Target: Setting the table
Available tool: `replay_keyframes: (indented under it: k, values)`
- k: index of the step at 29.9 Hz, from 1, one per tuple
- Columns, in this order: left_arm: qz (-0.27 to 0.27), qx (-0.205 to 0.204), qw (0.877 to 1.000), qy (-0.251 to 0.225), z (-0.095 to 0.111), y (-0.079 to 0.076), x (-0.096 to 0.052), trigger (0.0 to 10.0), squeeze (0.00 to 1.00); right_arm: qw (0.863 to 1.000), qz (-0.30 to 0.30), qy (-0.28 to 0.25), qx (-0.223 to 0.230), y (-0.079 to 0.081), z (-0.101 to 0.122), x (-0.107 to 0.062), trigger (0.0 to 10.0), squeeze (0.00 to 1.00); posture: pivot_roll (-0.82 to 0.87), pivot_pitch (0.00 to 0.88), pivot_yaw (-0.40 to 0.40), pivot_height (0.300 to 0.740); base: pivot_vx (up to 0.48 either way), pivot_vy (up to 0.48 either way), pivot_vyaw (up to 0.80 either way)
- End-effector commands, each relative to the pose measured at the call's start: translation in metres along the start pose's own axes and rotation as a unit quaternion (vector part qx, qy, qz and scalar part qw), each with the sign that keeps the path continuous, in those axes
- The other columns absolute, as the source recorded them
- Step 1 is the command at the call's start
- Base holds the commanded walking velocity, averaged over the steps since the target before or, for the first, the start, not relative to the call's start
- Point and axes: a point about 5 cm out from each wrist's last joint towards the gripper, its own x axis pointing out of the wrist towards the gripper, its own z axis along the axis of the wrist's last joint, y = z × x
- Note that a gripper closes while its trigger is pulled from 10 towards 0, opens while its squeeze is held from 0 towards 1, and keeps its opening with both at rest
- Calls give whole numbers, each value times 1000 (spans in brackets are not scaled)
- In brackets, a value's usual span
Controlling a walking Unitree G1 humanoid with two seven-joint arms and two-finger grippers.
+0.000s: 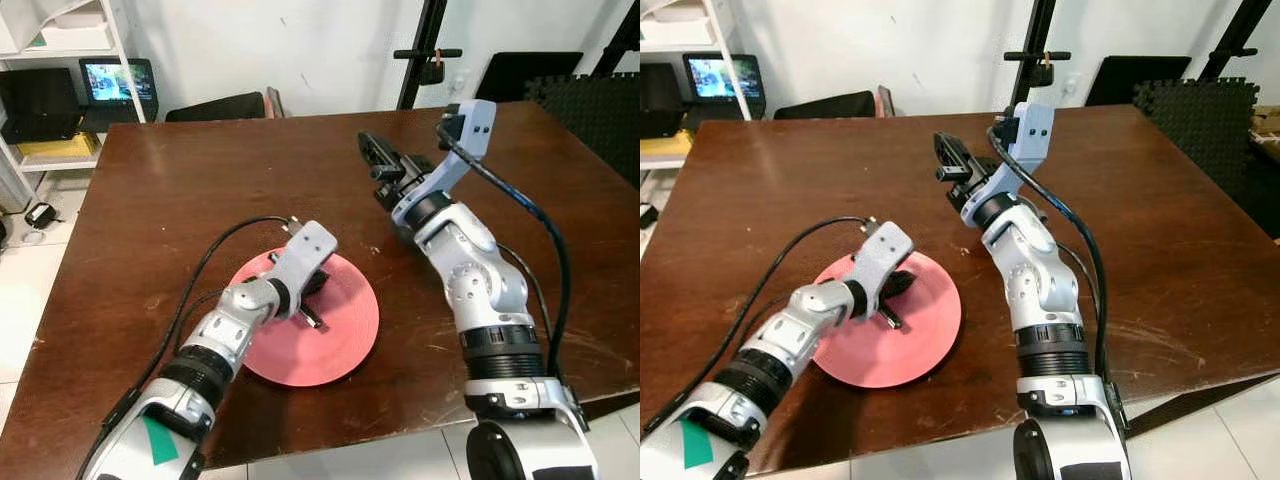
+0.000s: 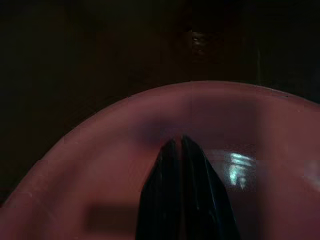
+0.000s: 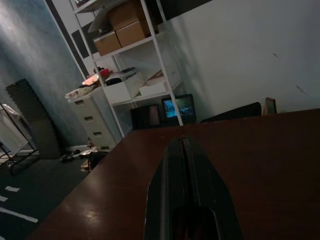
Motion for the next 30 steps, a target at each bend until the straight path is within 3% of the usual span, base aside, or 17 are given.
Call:
replay_keyframes:
  k: [1, 5, 9, 10, 13, 18, 23, 30]
  values:
    - [-7, -21, 1000, -16, 1, 3, -6, 10000, 0, 1000, 6, 0, 1, 3, 0, 0, 10000, 0, 22, 231, 26, 740, 0, 0, 0]
    - [5, -42, 995, -96, 14, 29, -48, 10000, 0, 1000, 16, 18, 8, 7, -10, -1, 10000, 0, 34, 233, 24, 740, 0, 0, 0]
    - [45, -23, 994, -100, 3, 44, -80, 10000, 0, 999, 25, 37, 24, 12, -21, -1, 10000, 0, 36, 235, 23, 740, 0, 0, 0]
    - [45, -23, 994, -100, 3, 44, -80, 10000, 0, 999, 25, 37, 24, 12, -21, -1, 10000, 0, 36, 235, 23, 740, 0, 0, 0]
    - [48, -28, 996, -72, -19, 44, -100, 10000, 0, 997, 34, 50, 42, 17, -30, -1, 10000, 0, 41, 228, 20, 740, 0, 0, 0]
    - [54, -71, 995, -49, -38, 39, -102, 10000, 0, 996, 42, 63, 49, 22, -38, -1, 10000, 0, 36, 220, 17, 740, 0, 0, 0]
    - [19, -93, 994, -47, -40, 27, -101, 10000, 0, 994, 41, 81, 59, 24, -47, -3, 10000, 0, 28, 216, 24, 740, 0, 0, 0]
    - [3, -100, 994, -44, -40, 22, -102, 10000, 0, 994, 43, 84, 62, 25, -48, -3, 10000, 0, 32, 216, 26, 740, 0, 0, 0]
